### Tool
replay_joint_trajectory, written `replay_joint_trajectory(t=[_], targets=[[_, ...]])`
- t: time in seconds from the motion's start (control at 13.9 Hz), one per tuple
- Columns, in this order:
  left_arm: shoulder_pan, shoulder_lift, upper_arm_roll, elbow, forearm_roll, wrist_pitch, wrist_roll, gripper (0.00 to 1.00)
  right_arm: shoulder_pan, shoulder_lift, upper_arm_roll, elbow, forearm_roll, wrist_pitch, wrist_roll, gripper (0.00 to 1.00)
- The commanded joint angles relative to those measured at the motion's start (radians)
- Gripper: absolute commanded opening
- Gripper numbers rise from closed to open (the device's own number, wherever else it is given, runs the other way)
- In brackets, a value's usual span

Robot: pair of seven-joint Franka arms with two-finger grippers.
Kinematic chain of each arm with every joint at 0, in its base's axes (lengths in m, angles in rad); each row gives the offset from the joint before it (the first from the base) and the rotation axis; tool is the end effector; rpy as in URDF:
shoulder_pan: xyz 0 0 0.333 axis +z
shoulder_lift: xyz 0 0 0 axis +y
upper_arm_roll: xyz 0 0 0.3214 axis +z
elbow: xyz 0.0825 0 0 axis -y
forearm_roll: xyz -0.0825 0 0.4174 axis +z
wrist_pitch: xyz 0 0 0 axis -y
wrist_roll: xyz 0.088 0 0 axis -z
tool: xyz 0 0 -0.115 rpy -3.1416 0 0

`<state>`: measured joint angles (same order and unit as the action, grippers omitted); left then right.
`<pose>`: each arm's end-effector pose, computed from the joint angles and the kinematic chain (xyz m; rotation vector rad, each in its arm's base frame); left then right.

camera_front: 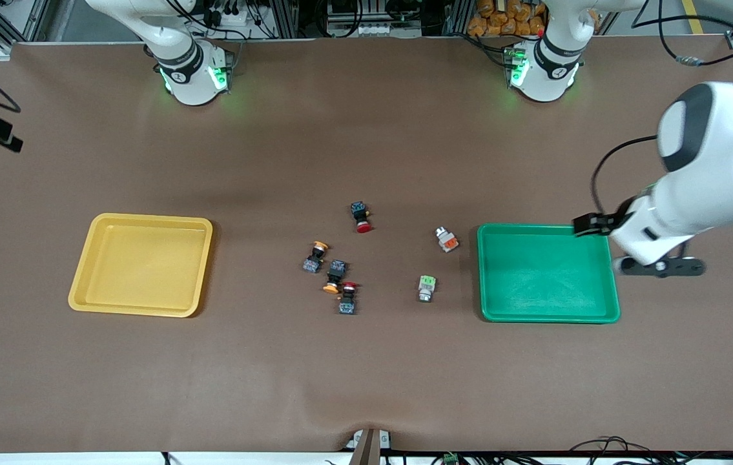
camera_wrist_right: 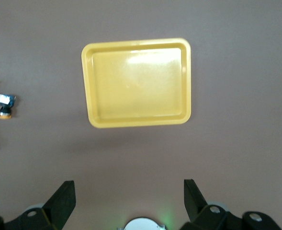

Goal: Place green and yellow buttons in trays
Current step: 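Lower the left gripper and grasp the orange-base white button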

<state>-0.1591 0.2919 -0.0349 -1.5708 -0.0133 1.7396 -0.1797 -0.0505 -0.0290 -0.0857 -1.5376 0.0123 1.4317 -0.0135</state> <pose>0.6558 -0.1280 0.4511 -3.1353 0.0163 0.1963 0.5584 -0.0757 0.6435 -3.1132 0.1891 0.1181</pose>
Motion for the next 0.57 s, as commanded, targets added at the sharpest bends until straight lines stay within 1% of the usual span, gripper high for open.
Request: replay_joint_trajectory(t=[0.0, 0.22, 0.43, 0.5], targets=[[-0.077, 0.058, 0.0, 0.02, -0.053, 0.061, -0.151, 1.0, -0.051, 0.064, 0.009, 0.05, -0.017, 0.029, -0.008, 1.0], [-0.146, 0.119, -0.002, 0.009, -0.065, 0.141, -0.288, 1.0, -0.084, 0.115, 0.009, 0.079, -0.015, 0.075, -0.014, 1.0], [-0.236, 0.19, 0.0, 0.003, -0.056, 0.207, -0.453, 1.0, -0.095, 0.188, 0.009, 0.167, -0.011, 0.079, -0.011, 1.0], [-0.249, 0.194, 0.0, -0.026, -0.056, 0.236, -0.474, 1.0, -0.094, 0.207, 0.01, 0.181, -0.005, 0.079, -0.006, 1.0]])
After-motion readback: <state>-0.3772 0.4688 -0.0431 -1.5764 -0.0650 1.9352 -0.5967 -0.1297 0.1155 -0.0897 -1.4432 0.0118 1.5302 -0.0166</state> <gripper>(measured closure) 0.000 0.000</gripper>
